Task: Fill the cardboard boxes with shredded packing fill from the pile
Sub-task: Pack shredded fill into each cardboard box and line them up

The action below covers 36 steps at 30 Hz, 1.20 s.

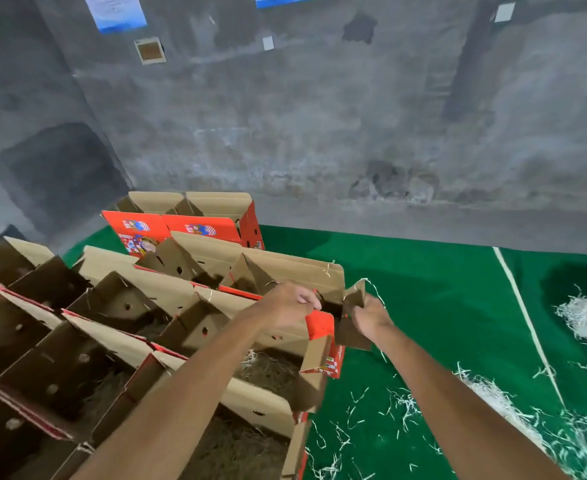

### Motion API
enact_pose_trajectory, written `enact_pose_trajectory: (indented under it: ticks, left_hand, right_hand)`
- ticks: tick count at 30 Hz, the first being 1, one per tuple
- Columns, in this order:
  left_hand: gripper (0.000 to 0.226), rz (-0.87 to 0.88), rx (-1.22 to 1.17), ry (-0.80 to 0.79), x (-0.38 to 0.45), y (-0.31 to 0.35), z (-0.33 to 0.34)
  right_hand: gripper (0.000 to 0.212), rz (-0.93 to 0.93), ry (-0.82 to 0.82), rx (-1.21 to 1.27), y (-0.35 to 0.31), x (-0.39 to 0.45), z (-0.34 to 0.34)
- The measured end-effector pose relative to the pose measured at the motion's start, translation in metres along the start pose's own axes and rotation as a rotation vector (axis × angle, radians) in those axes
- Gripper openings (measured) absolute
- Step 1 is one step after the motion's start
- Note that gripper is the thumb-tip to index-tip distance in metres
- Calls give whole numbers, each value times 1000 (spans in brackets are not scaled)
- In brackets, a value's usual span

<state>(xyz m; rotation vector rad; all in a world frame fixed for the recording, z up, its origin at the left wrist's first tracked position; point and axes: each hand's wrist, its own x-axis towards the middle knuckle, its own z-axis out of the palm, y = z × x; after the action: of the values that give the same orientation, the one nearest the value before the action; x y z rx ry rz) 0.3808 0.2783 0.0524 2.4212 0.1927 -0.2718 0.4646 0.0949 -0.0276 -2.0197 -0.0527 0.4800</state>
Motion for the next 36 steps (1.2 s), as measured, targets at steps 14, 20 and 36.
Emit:
enact_pose_trajectory:
  ticks: [14, 20, 36]
  left_hand:
    - [17, -22, -38, 98, 4, -75, -57]
    - [13, 43, -151, 234, 12, -72, -72]
    - [19, -30, 187, 665, 177, -133, -170]
  right_hand:
    - [14, 25, -31, -92, -42, 29, 74]
    - [54, -380, 318, -372, -79, 22, 66]
    - [46, -565, 6, -309, -214, 143, 137]
